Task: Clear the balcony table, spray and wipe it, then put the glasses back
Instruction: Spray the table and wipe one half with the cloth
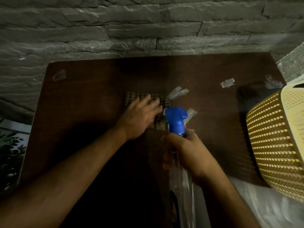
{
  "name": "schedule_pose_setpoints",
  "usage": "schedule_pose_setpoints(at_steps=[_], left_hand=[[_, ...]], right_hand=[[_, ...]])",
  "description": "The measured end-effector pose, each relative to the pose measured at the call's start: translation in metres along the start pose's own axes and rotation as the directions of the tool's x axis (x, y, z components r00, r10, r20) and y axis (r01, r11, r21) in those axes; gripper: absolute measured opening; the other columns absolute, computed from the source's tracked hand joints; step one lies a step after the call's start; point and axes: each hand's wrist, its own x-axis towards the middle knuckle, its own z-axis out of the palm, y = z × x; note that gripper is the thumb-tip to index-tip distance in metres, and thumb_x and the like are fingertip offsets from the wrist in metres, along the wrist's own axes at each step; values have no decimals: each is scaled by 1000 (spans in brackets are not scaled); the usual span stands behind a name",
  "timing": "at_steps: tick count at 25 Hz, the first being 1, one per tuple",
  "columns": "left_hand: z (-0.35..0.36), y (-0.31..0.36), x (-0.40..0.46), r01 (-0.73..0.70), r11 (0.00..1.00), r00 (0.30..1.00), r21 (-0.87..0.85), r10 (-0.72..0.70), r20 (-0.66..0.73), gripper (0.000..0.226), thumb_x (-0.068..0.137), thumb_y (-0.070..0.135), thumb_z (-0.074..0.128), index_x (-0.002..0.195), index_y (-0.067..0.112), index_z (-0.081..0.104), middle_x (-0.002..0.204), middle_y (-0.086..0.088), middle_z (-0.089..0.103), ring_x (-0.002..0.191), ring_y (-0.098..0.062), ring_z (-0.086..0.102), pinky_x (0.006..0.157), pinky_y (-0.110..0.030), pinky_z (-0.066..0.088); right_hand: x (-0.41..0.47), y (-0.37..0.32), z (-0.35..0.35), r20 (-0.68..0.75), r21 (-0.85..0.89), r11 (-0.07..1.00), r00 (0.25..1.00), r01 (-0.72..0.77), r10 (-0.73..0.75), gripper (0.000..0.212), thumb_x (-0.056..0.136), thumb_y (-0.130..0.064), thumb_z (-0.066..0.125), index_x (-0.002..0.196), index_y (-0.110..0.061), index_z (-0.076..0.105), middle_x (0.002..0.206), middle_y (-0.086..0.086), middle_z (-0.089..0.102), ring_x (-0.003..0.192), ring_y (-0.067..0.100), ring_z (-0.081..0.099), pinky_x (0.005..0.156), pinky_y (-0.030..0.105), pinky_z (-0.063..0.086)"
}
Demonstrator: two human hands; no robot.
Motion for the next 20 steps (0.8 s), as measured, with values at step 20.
schedule_pose_setpoints(at_steps=[20], left_hand=[[-20,-14,43,393,913,917,-105,-398,-30,47,102,29,36,148,30,28,159,6,15,147,-23,6,117,-48,8]], right_hand=[[-46,61,-31,39,-99,993,997,-60,64,14,85,-9,62,96,-4,54,68,15,51,54,23,50,47,30,48]])
